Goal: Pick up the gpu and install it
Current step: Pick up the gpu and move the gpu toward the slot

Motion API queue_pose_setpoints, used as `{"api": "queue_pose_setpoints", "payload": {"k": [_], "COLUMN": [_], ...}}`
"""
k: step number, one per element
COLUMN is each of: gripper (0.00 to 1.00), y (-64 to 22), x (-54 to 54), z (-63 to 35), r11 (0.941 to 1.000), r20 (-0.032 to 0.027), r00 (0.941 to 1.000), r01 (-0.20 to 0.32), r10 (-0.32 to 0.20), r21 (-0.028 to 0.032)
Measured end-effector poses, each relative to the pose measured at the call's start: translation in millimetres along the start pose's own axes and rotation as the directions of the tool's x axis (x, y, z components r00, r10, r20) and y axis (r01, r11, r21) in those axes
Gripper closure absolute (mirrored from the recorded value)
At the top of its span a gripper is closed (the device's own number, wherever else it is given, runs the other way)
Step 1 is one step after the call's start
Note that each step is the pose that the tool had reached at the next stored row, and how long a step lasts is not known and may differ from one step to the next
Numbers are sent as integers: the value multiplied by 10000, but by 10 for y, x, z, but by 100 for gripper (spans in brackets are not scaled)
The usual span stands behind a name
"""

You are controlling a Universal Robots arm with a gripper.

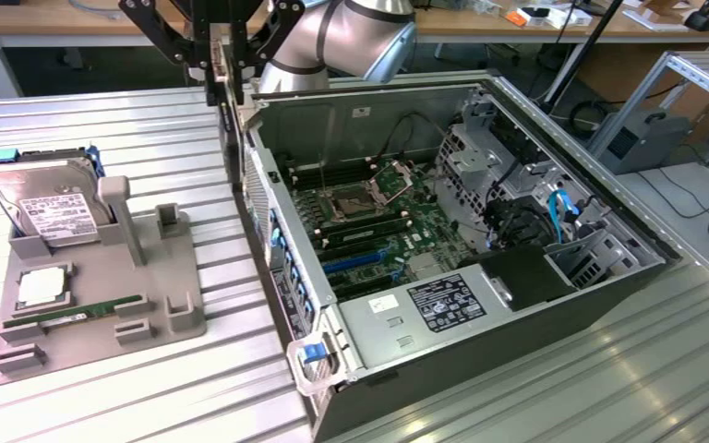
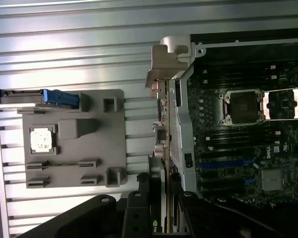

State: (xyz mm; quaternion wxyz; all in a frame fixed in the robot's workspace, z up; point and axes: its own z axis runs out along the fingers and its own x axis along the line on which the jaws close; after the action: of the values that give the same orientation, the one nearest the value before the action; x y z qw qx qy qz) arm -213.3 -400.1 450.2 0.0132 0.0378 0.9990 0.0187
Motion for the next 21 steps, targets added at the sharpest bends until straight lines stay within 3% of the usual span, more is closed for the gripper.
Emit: {"api": "queue_pose_setpoints", "payload": {"k": [21], "gripper": [73], "y": [15], "x": [-194], "z": [5], "r11": [10000], "r20": [0], "r00": [10000], "r01": [0], "r10": [0], "r21": [0]}}
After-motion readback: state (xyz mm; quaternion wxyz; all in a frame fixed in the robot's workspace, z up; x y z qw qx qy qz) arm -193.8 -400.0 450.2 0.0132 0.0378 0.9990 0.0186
